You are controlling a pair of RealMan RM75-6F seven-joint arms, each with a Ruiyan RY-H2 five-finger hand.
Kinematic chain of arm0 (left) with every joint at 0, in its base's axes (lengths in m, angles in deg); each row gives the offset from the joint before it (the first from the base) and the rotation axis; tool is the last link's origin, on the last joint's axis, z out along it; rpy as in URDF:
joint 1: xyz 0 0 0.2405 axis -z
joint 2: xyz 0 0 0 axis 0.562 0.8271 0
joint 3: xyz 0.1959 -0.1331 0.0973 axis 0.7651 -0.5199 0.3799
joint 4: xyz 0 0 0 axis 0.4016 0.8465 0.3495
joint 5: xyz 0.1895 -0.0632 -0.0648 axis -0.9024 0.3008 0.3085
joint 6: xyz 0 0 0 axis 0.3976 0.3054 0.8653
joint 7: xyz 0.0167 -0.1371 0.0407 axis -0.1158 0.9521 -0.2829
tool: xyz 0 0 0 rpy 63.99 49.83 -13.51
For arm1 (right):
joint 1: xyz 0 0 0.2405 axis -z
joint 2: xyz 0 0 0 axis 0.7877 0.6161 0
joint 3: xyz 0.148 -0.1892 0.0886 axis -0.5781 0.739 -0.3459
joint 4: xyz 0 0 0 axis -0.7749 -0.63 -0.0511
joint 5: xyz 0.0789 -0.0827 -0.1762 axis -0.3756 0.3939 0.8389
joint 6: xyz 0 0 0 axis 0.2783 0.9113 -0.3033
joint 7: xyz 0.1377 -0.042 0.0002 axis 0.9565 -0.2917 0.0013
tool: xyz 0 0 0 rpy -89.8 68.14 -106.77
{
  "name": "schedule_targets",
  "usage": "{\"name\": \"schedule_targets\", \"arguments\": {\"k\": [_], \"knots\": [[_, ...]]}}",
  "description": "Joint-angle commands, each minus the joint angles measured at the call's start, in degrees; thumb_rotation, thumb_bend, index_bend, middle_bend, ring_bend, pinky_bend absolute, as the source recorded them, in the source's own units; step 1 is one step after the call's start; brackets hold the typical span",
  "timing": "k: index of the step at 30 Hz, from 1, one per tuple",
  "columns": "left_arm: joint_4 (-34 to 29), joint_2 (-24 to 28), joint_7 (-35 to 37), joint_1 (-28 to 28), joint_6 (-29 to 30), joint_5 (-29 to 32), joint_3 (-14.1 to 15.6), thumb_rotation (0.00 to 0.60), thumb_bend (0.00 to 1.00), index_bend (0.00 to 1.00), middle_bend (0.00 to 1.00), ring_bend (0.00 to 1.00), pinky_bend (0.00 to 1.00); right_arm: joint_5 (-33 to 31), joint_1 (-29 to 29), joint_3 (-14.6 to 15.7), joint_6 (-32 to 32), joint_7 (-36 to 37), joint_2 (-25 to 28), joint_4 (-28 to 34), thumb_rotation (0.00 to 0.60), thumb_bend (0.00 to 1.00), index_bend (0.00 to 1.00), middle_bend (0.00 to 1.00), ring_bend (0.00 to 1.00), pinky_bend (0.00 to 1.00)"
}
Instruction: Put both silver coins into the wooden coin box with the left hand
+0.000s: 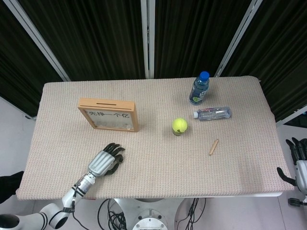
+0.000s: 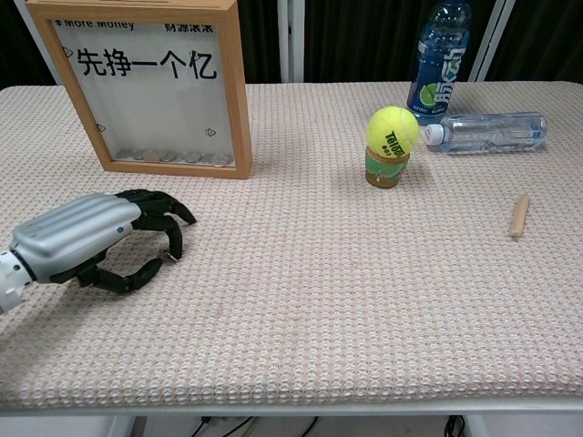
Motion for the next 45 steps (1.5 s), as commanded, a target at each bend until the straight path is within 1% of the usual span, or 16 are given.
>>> {"name": "schedule_targets", "arguments": {"k": [1, 11, 16, 21, 23, 26, 32, 36, 45], "knots": [[0.11, -0.05, 0.1, 0.07, 0.09, -0.02, -0.03, 0.6, 0.3, 0.43, 0.17, 0.08, 0.12, -0.02, -0.02, 0.02, -0.1, 0.11, -0.01, -0.09, 0.6, 0.23, 0.0, 0.0, 0.0, 0.0], [1.01, -0.38, -0.51, 0.3, 1.14, -0.44, -0.21, 0.6, 0.3, 0.43, 0.18, 0.08, 0.12, 0.0, 0.02, -0.03, -0.08, 0.38, 0.25, 0.04, 0.6, 0.23, 0.0, 0.0, 0.0, 0.0], [1.36, -0.55, -0.3, 0.44, 1.41, -0.59, -0.2, 0.6, 0.3, 0.4, 0.18, 0.08, 0.12, 0.04, 0.05, 0.01, -0.1, 0.4, 0.41, 0.27, 0.6, 0.23, 0.0, 0.0, 0.0, 0.0], [1.54, -0.49, -0.17, 0.5, 1.9, -0.72, -0.25, 0.6, 0.3, 0.35, 0.18, 0.08, 0.12, 0.13, 0.12, 0.02, 0.05, 0.48, 0.56, 0.5, 0.6, 0.23, 0.0, 0.0, 0.0, 0.0], [1.54, -0.44, -0.16, 0.43, 2.06, -0.68, -0.24, 0.6, 0.3, 0.35, 0.19, 0.08, 0.12, 0.2, 0.13, 0.05, 0.09, 0.41, 0.62, 0.6, 0.6, 0.23, 0.0, 0.0, 0.0, 0.0], [1.53, -0.39, -0.09, 0.29, 2.52, -0.76, -0.2, 0.6, 0.3, 0.36, 0.19, 0.08, 0.12, 0.25, 0.1, 0.1, 0.01, 0.27, 0.66, 0.78, 0.6, 0.23, 0.0, 0.0, 0.0, 0.0], [2.27, -0.75, 0.04, 0.04, 3.89, -1.26, -0.14, 0.6, 0.31, 0.45, 0.2, 0.08, 0.12, 0.31, 0.06, 0.15, -0.06, 0.11, 0.7, 1.04, 0.6, 0.23, 0.0, 0.0, 0.0, 0.0], [2.61, -1.0, 0.06, -0.07, 4.03, -1.19, -0.12, 0.6, 0.31, 0.48, 0.21, 0.08, 0.12, 0.24, 0.03, 0.22, -0.28, 0.1, 0.69, 1.0, 0.6, 0.23, 0.0, 0.0, 0.0, 0.0], [3.29, -1.47, 0.17, -0.17, 4.75, -1.22, -0.31, 0.6, 0.33, 0.5, 0.22, 0.08, 0.12, -0.02, -0.07, 0.22, -0.77, 0.7, 0.61, 0.48, 0.6, 0.23, 0.0, 0.0, 0.0, 0.0]]}}
